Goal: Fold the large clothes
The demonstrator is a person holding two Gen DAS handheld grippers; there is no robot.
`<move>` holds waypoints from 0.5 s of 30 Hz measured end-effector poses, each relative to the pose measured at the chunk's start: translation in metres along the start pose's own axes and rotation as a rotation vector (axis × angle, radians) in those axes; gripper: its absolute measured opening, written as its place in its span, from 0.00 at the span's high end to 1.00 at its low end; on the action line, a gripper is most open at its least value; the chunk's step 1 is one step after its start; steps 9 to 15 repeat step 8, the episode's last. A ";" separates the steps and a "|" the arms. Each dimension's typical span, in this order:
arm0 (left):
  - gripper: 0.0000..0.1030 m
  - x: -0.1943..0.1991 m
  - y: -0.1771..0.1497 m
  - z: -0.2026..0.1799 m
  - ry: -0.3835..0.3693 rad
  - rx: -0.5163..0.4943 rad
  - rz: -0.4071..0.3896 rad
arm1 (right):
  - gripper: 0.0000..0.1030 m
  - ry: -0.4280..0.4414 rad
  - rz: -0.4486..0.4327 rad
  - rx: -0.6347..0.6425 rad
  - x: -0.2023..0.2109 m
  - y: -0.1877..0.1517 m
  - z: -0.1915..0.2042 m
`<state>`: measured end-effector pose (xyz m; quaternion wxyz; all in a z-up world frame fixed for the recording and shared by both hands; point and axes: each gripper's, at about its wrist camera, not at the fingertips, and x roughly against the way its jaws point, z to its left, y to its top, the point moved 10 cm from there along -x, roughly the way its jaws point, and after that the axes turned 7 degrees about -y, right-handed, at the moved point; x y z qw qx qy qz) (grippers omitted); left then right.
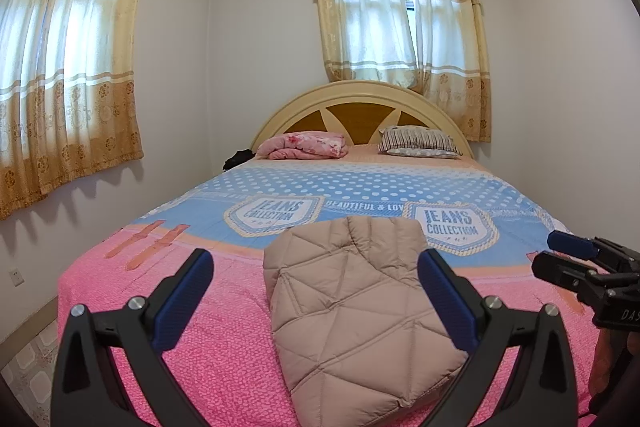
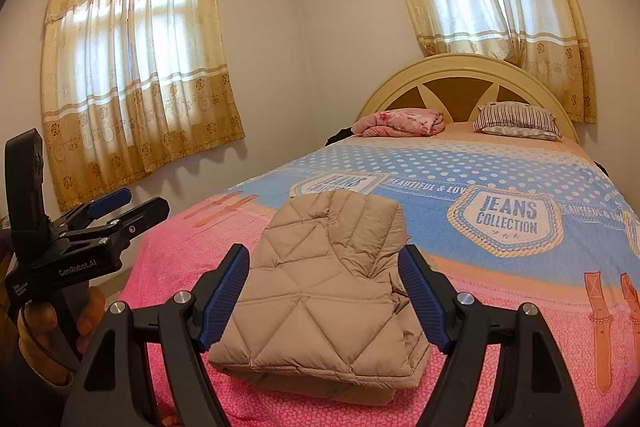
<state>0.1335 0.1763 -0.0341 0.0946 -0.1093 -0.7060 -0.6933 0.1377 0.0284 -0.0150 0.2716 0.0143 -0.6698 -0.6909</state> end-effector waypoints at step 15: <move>0.00 -0.001 0.004 -0.001 -0.010 -0.020 -0.011 | 0.25 -0.002 0.006 -0.005 0.001 -0.003 -0.001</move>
